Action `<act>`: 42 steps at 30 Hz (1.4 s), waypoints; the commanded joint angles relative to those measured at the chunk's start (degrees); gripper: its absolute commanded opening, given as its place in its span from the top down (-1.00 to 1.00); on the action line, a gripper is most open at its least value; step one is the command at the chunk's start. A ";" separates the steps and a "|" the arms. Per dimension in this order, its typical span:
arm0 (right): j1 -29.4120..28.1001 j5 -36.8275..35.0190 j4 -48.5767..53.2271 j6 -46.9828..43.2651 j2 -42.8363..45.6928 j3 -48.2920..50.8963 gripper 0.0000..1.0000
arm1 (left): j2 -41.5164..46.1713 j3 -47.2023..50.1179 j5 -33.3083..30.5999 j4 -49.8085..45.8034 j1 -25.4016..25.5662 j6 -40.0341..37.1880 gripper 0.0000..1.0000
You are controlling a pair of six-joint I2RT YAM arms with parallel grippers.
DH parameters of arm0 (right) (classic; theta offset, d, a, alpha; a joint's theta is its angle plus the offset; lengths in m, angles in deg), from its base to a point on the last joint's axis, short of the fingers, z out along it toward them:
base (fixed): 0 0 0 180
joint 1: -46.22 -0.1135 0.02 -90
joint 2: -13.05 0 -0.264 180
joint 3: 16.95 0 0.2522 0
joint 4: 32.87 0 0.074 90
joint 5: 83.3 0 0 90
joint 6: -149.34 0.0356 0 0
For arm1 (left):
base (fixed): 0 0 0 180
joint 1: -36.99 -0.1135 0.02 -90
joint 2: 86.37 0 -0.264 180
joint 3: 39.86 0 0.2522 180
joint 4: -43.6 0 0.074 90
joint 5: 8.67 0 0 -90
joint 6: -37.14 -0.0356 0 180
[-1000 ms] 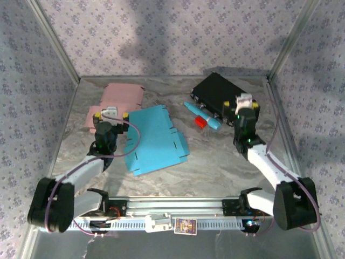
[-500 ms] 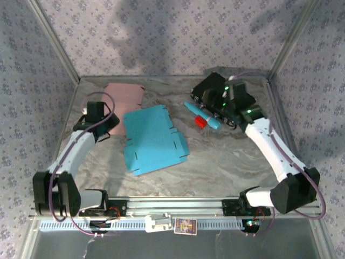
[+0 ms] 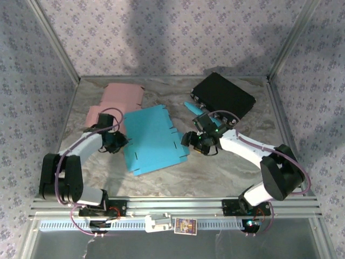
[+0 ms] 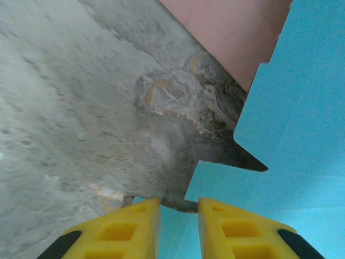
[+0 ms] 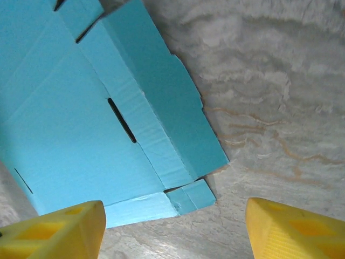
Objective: Fold the paper box
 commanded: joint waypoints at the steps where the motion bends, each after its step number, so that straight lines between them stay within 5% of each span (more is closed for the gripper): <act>1: -0.04 3.28 -2.78 6.94 0.75 3.13 -0.44 | -2.31 1.15 4.95 3.31 1.06 2.20 0.48; 12: 0.26 4.40 -7.57 14.56 7.95 12.72 -0.55 | -4.83 3.24 5.79 11.44 9.26 14.09 0.54; 18: -0.20 5.94 -24.73 18.47 4.59 16.76 -0.39 | -6.14 2.71 7.15 10.99 10.77 14.52 0.56; 25: -1.21 3.34 -32.11 19.59 0.46 16.84 -0.29 | -4.84 1.08 8.78 8.69 11.54 14.44 0.56; 29: -0.70 3.22 -35.60 20.60 -0.97 18.57 -0.24 | -0.48 -2.83 7.56 1.43 12.53 13.59 0.39; 34: -0.71 3.65 -36.22 20.62 -2.30 18.36 -0.21 | 3.17 -9.37 5.45 -8.55 10.16 11.15 0.09; 42: -0.53 3.52 -33.05 20.20 0.97 19.03 -0.23 | -11.85 -27.11 2.21 -10.29 0.71 1.61 0.19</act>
